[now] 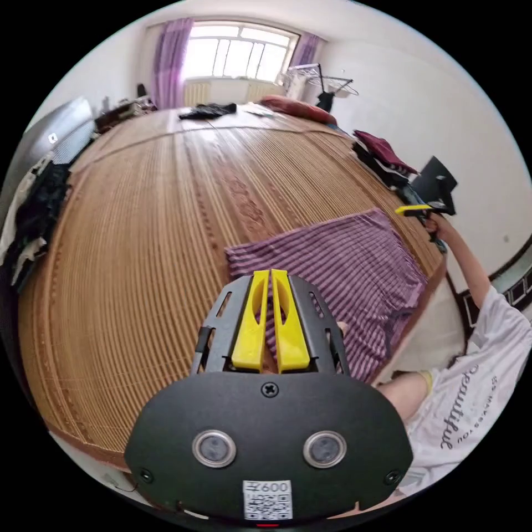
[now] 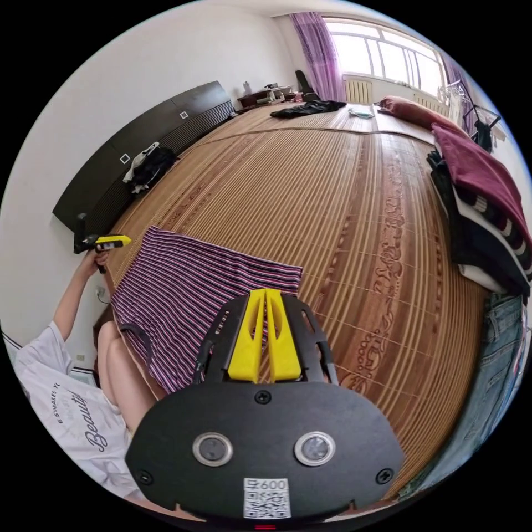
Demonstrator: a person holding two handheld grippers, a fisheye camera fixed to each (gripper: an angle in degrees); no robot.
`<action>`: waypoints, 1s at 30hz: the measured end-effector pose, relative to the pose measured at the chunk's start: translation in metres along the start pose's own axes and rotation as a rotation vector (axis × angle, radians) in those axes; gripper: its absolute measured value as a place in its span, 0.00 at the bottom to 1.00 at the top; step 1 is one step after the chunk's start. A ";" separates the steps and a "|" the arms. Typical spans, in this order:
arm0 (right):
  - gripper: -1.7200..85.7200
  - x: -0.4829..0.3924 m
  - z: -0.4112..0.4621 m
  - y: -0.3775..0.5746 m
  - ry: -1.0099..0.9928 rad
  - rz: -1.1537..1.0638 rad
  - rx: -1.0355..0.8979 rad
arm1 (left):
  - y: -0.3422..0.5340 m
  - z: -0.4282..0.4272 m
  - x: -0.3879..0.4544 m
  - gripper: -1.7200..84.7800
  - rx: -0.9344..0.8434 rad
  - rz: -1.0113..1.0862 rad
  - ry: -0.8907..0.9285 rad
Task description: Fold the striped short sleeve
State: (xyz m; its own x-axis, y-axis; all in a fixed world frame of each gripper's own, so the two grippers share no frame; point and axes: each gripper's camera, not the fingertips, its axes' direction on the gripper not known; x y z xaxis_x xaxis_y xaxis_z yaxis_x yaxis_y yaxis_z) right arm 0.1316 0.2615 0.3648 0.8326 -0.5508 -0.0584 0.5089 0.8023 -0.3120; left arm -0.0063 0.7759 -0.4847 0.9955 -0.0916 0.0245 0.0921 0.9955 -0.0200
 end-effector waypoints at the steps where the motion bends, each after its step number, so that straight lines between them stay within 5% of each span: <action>1: 0.01 -0.006 0.005 -0.005 0.005 0.003 -0.010 | 0.006 0.003 0.002 0.05 -0.031 0.014 -0.007; 5: 0.01 -0.045 0.017 -0.024 0.088 -0.014 -0.033 | 0.023 0.009 -0.012 0.06 -0.097 -0.033 -0.068; 8: 0.01 -0.087 -0.025 -0.016 0.106 -0.055 -0.005 | 0.050 -0.026 -0.035 0.08 0.051 -0.183 -0.045; 15: 0.01 -0.229 -0.075 0.090 -0.095 -0.198 -0.005 | 0.132 -0.049 0.005 0.13 0.024 -0.096 0.169; 21: 0.01 -0.269 -0.066 0.145 0.133 -0.106 0.023 | 0.179 -0.040 0.034 0.10 0.016 -0.016 -0.023; 30: 0.01 -0.299 -0.084 0.126 0.150 -0.106 -0.028 | 0.245 -0.016 0.044 0.02 0.176 0.131 -0.299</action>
State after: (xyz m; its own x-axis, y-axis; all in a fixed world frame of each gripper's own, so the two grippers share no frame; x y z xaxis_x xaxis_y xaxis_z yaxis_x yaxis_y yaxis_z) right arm -0.0716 0.5077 0.2633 0.7315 -0.6619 -0.1638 0.5843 0.7323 -0.3498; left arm 0.0609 1.0153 -0.5041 0.9455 0.0212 0.3250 -0.0665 0.9894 0.1288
